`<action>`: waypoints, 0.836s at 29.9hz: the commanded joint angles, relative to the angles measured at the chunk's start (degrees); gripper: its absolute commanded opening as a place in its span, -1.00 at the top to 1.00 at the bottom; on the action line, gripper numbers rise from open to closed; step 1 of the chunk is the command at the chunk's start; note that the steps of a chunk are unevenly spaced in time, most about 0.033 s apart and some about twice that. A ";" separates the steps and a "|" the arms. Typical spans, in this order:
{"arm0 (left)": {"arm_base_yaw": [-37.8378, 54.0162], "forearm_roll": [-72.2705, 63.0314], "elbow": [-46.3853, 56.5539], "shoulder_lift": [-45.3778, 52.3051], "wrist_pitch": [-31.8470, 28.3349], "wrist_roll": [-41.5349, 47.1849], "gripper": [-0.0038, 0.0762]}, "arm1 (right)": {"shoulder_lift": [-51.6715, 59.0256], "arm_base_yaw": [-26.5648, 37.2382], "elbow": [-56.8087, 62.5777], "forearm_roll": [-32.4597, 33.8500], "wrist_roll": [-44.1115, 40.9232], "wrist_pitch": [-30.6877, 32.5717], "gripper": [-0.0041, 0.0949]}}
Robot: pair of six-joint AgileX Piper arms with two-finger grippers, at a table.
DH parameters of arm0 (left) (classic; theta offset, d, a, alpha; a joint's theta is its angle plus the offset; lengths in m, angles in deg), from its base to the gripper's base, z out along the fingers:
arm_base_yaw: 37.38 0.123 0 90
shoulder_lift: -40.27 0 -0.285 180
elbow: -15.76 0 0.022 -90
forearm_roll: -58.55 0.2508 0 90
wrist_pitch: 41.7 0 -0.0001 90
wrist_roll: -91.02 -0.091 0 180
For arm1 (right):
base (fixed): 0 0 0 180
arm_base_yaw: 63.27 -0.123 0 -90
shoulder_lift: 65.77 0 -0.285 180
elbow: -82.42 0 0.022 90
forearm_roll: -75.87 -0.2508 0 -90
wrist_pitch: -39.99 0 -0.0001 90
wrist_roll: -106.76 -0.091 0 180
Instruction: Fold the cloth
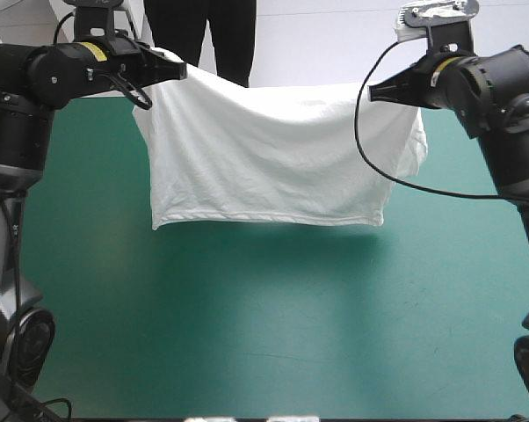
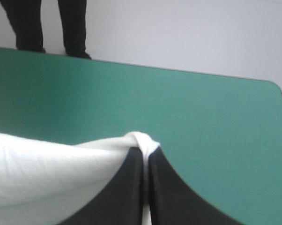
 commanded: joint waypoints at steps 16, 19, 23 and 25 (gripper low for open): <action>0.09 1.34 -1.52 -8.55 -26.37 0.08 0.93 | -13.99 0.78 -13.05 12.07 -9.16 -19.33 0.95; 0.09 1.46 -1.52 -10.56 -23.83 0.08 0.93 | -15.28 2.08 -12.43 6.45 -7.63 -15.07 0.95; 0.09 1.46 -1.52 -14.57 -15.12 0.08 0.93 | -18.11 4.30 -12.43 0.37 -5.47 -9.35 0.95; 0.09 0.93 -1.52 -16.77 -11.36 0.08 0.93 | -19.34 5.29 -12.43 -3.47 -3.99 -7.46 0.95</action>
